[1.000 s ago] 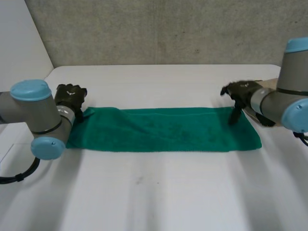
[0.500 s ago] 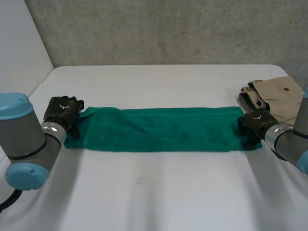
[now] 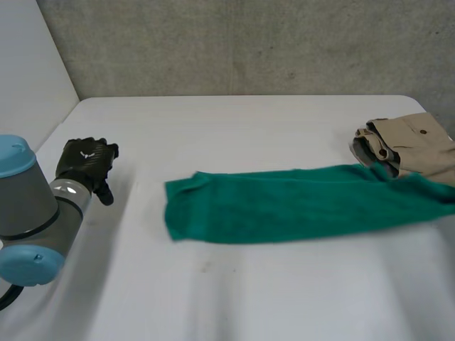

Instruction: Fold the laundry.

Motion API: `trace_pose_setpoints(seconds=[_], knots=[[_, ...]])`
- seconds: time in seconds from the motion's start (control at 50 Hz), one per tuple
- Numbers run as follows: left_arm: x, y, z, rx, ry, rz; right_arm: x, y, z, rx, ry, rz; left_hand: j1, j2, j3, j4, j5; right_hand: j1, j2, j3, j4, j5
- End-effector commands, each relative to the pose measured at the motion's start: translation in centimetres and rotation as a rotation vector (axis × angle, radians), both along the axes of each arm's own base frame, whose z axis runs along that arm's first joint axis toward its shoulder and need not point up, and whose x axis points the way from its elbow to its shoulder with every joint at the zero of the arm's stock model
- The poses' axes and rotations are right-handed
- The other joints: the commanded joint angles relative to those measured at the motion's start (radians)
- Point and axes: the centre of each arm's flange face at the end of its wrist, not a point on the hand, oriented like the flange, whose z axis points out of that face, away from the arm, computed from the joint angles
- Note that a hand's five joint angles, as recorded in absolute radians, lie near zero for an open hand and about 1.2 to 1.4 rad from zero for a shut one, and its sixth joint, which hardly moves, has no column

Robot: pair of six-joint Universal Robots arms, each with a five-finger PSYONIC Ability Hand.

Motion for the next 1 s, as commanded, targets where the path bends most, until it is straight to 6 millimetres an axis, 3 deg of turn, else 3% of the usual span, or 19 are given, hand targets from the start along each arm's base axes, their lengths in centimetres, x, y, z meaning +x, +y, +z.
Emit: trace_pose_setpoints(seconds=[0.02, 0.1, 0.14, 0.16, 0.22, 0.24, 0.26, 0.3, 0.32, 0.4, 0.46, 0.48, 0.54, 0.62, 0.7, 0.78, 0.82, 0.86, 1.0], knots=[[0.1, 0.2, 0.2, -0.003, 0.001, 0.0, -0.7, -0.8, 2.8, -0.078, 0.107, 0.006, -0.031, -0.006, -0.008, 0.004, 0.011, 0.414, 0.228, 0.217, 0.207, 0.244], [0.1, 0.3, 0.2, -0.002, 0.0, 0.0, 6.1, -0.2, 6.6, -0.209, 0.025, 0.164, -0.04, -0.015, -0.017, -0.005, 0.002, 0.414, 0.228, 0.217, 0.207, 0.244], [0.0, 0.5, 0.3, -0.002, 0.008, -0.001, 8.5, 0.3, 7.4, -0.236, -0.002, 0.224, -0.043, -0.018, -0.02, -0.008, -0.001, 0.414, 0.228, 0.217, 0.207, 0.244], [-0.1, 0.6, 0.4, -0.002, 0.014, -0.002, 11.1, 1.0, 8.0, -0.258, -0.023, 0.291, -0.043, -0.018, -0.02, -0.008, -0.001, 0.414, 0.228, 0.217, 0.207, 0.244], [-0.2, 1.1, 0.8, -0.004, 0.046, -0.003, 15.7, 2.8, 8.9, -0.293, -0.045, 0.421, -0.049, -0.024, -0.026, -0.014, -0.007, 0.414, 0.228, 0.217, 0.207, 0.244], [-0.2, 1.2, 1.0, -0.006, 0.055, -0.005, 19.0, 4.6, 9.3, -0.31, -0.059, 0.524, -0.049, -0.024, -0.026, -0.014, -0.007, 0.414, 0.228, 0.217, 0.207, 0.244], [-0.2, 1.3, 1.2, -0.009, 0.065, -0.005, 20.5, 5.5, 9.2, -0.31, -0.062, 0.573, -0.049, -0.024, -0.026, -0.014, -0.007, 0.414, 0.228, 0.217, 0.207, 0.244], [-0.4, 1.7, 1.6, -0.015, 0.086, -0.012, 23.6, 7.4, 8.8, -0.304, -0.076, 0.669, -0.049, -0.024, -0.026, -0.014, -0.007, 0.414, 0.228, 0.217, 0.207, 0.244], [-0.4, 1.8, 1.8, -0.019, 0.09, -0.017, 26.2, 9.3, 7.9, -0.282, -0.089, 0.757, -0.049, -0.024, -0.026, -0.014, -0.007, 0.414, 0.228, 0.217, 0.207, 0.244], [-0.7, 2.3, 2.4, -0.034, 0.104, -0.033, 31.0, 13.7, 5.3, -0.216, -0.11, 0.923, -0.058, -0.032, -0.035, -0.022, -0.015, 0.414, 0.228, 0.217, 0.207, 0.244], [-0.7, 2.5, 2.4, -0.031, 0.103, -0.034, 32.9, 15.8, 2.6, -0.149, -0.106, 0.998, -0.06, -0.035, -0.038, -0.025, -0.018, 0.414, 0.228, 0.217, 0.207, 0.244], [-0.8, 2.5, 2.4, -0.03, 0.103, -0.036, 33.7, 17.0, 0.9, -0.103, -0.101, 1.043, -0.061, -0.035, -0.038, -0.025, -0.018, 0.414, 0.228, 0.217, 0.207, 0.244], [-0.8, 2.5, 2.3, -0.029, 0.102, -0.036, 34.5, 18.1, -1.3, -0.048, -0.092, 1.089, -0.061, -0.035, -0.038, -0.025, -0.018, 0.414, 0.228, 0.217, 0.207, 0.244], [-0.9, 2.4, 2.3, -0.032, 0.105, -0.039, 34.7, 17.8, -2.3, -0.025, -0.099, 1.061, -0.063, -0.038, -0.041, -0.028, -0.021, -0.781, -0.966, -0.977, -0.987, -0.95], [-2.3, 3.1, 2.5, -0.038, 0.108, -0.085, 34.2, 17.5, -0.9, -0.014, -0.182, 0.992, -0.063, -0.038, -0.041, -0.028, -0.021, -0.808, -0.994, -1.005, -1.014, -0.977], [-4.9, 4.4, 2.6, -0.048, 0.114, -0.168, 30.6, 13.6, 2.0, -0.009, -0.321, 0.792, -0.063, -0.038, -0.041, -0.028, -0.021, -0.808, -0.994, -1.005, -1.014, -0.977], [-6.1, 5.0, 2.6, -0.047, 0.116, -0.207, 27.3, 11.5, 2.7, 0.019, -0.377, 0.666, -0.063, -0.038, -0.041, -0.028, -0.021, -0.808, -0.994, -1.005, -1.014, -0.977], [-7.8, 6.1, 2.9, -0.058, 0.125, -0.265, 24.6, 10.7, 2.3, 0.072, -0.414, 0.574, -0.066, -0.041, -0.044, -0.031, -0.024, -0.808, -0.994, -1.005, -1.014, -0.977], [-12.7, 8.8, 1.9, -0.046, 0.129, -0.423, 20.2, 11.3, -1.4, 0.208, -0.406, 0.433, -0.075, -0.05, -0.053, -0.04, -0.033, -0.808, -0.994, -1.005, -1.014, -0.977]])
